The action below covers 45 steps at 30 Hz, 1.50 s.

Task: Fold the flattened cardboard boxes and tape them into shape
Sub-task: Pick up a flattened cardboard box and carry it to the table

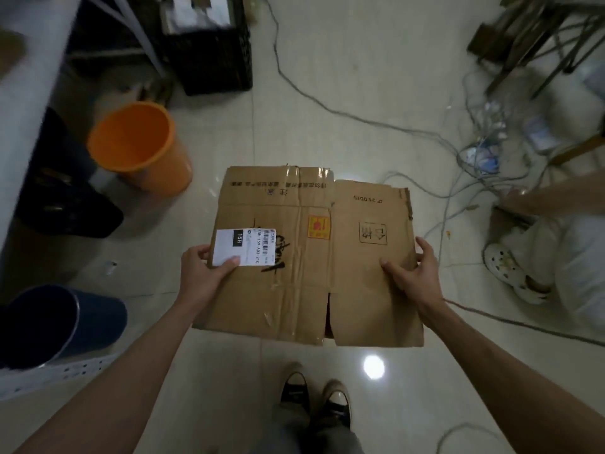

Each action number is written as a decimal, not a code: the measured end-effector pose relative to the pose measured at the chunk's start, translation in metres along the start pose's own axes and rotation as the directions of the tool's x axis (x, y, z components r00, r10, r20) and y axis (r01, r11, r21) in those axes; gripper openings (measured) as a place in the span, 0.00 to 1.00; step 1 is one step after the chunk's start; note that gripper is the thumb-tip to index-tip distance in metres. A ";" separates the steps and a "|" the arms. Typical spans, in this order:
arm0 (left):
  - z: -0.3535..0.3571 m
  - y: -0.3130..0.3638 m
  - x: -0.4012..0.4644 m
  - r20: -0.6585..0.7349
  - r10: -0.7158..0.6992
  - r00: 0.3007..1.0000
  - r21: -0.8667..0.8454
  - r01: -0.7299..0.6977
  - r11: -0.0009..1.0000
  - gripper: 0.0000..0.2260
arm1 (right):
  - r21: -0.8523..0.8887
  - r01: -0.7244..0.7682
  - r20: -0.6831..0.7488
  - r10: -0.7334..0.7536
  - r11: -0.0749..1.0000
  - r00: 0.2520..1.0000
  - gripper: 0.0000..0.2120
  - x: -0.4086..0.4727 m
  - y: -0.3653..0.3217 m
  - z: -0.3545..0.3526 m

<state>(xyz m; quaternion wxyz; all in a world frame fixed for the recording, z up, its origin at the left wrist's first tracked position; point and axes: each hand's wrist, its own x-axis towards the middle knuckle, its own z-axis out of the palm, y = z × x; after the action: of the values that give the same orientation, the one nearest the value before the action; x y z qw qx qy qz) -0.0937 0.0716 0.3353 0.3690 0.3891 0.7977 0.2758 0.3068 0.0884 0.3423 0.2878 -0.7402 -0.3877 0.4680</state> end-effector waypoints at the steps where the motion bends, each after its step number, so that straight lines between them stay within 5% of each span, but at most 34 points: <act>1: -0.014 0.021 0.001 -0.016 0.022 1.000 -0.014 -0.022 1.000 0.33 | 0.005 0.022 -0.013 -0.022 1.000 1.000 0.49 0.000 -0.026 -0.005; 23: -0.285 0.398 -0.030 -0.212 0.304 0.929 -0.115 -0.333 0.936 0.37 | 0.048 0.407 -0.113 -0.400 0.912 0.910 0.43 -0.088 -0.480 -0.123; 33: -0.350 0.497 -0.030 -0.242 0.389 0.889 -0.042 -0.410 0.911 0.40 | -0.043 0.497 0.104 -0.491 0.867 0.865 0.52 -0.109 -0.591 -0.177; 45: -0.344 0.585 0.035 -0.267 0.384 0.884 0.022 -0.393 0.919 0.43 | -0.159 0.506 -0.018 -0.515 0.848 0.857 0.52 -0.033 -0.677 -0.191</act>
<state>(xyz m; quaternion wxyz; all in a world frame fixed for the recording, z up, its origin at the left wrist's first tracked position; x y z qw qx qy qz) -0.1408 0.3666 0.9458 0.2019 0.4943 0.7412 0.4069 0.2672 0.4105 0.9678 0.3573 -0.6434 -0.5955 0.3222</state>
